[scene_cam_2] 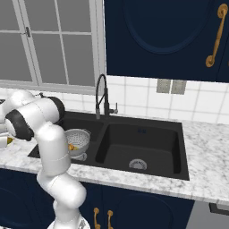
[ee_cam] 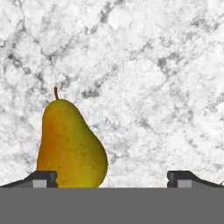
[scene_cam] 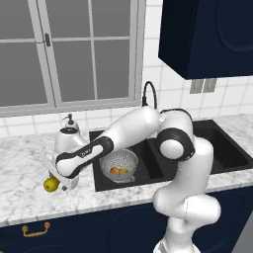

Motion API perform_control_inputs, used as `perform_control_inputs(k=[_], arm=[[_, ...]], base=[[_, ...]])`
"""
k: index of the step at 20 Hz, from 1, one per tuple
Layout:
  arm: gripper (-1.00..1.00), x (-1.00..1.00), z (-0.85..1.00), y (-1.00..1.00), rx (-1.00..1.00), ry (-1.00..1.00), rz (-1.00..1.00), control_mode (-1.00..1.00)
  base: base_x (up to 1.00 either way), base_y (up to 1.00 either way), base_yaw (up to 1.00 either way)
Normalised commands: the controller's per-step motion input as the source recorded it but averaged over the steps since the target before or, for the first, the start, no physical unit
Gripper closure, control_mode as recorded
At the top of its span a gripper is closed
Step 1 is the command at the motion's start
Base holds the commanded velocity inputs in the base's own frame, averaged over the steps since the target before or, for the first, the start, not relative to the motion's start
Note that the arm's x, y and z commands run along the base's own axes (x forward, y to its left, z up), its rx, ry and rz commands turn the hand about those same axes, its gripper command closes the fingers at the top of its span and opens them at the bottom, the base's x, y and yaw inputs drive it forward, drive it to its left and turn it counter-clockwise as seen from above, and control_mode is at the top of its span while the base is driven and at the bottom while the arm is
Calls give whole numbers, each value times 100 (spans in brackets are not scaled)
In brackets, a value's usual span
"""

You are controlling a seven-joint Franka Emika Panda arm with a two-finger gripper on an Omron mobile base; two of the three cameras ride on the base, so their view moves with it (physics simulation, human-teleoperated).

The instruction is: Put the colander in the sink, put the pear, kiwi, peach in the colander, and turn on the sink faucet and pour water over the colander.

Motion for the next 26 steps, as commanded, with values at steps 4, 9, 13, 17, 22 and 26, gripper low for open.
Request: perform_control_inputs(k=[4, 9, 13, 17, 22, 26], arm=[[-100, 23, -15, 29, -2, 4, 0, -100], [-100, 54, 0, 35, 0, 0, 0, -100], [-100, 59, -3, 20, -3, 4, 0, -100], [-100, 46, -22, 26, -9, 9, 0, -100], [100, 7, -44, 36, -13, 16, 0, -100], [100, 1, -8, -7, -10, 3, 0, -100]], base=[[0, 0, 0], [0, 0, 0], [0, 0, 0], [0, 0, 0], [0, 0, 0], [0, 0, 0]])
